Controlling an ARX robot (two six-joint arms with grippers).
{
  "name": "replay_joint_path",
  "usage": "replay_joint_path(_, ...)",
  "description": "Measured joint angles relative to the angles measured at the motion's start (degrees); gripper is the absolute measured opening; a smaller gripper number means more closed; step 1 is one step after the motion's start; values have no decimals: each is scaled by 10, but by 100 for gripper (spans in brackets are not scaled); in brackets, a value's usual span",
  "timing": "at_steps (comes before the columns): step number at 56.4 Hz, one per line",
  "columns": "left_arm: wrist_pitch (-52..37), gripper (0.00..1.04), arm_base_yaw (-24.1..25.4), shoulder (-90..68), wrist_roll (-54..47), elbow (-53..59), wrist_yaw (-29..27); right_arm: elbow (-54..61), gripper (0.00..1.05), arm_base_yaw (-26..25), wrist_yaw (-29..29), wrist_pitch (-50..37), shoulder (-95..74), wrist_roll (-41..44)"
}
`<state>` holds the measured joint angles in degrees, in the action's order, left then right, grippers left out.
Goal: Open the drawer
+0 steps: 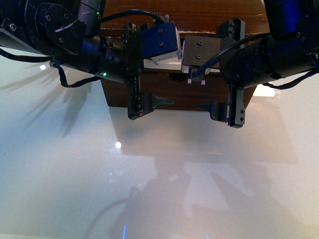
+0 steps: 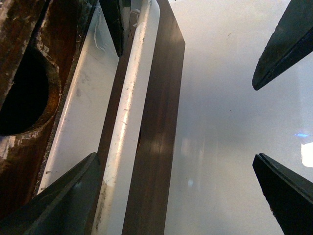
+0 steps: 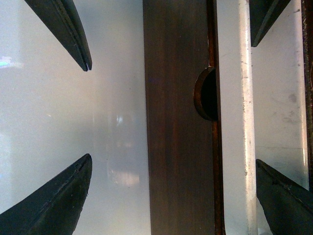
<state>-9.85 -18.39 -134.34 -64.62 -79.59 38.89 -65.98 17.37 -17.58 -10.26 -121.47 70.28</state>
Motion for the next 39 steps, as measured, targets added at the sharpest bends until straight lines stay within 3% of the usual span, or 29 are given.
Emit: replay_joint_path(39,-3,96,1,3,-31,13,-2,14,96,10,17,-7,-12,24)
